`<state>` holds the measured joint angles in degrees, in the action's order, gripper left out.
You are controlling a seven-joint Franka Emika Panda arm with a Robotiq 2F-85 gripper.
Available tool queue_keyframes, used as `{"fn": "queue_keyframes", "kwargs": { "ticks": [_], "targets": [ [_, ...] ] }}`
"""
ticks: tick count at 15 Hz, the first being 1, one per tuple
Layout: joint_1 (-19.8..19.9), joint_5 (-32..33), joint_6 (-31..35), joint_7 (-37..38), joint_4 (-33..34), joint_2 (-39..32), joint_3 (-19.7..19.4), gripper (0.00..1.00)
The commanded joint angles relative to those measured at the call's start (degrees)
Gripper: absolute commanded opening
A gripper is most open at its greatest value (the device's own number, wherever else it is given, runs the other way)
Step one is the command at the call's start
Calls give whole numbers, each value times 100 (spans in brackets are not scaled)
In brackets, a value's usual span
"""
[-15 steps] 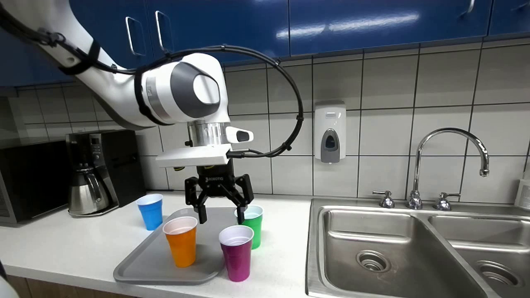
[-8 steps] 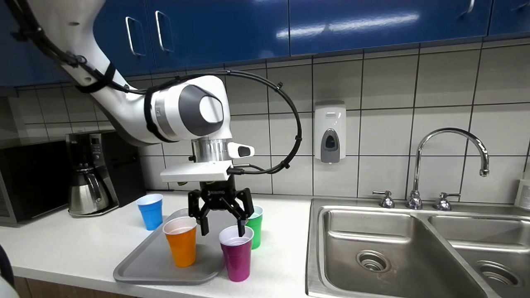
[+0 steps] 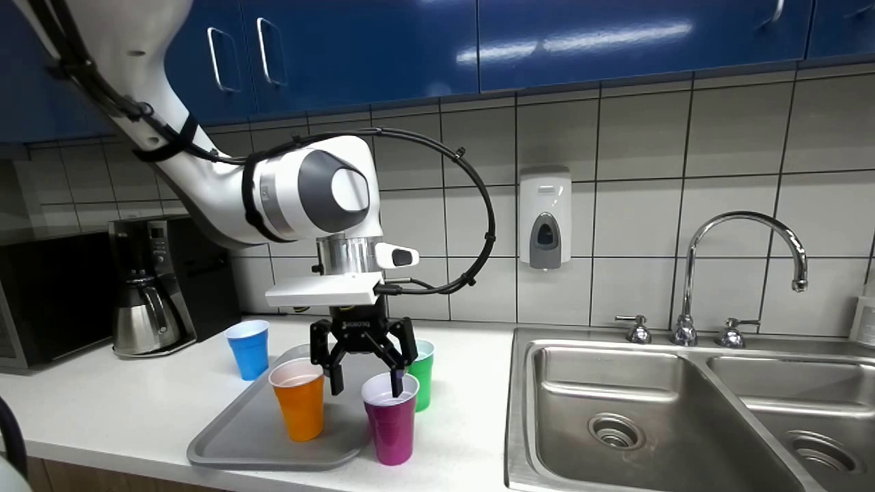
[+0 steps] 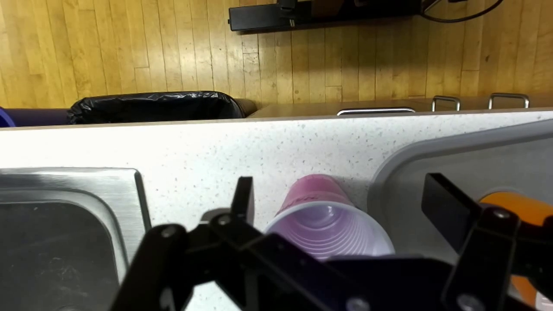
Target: Put the purple, green and blue cups onto the tray
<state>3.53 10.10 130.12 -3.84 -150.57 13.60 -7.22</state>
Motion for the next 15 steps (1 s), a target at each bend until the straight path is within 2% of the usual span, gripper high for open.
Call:
{"fn": "queue_keyframes", "kwargs": {
  "ticks": [1,15],
  "targets": [
    [81,-29,-14,-20,8,0,85,100],
    [63,-45,135,-389,46,-54,36,100]
  ]
}}
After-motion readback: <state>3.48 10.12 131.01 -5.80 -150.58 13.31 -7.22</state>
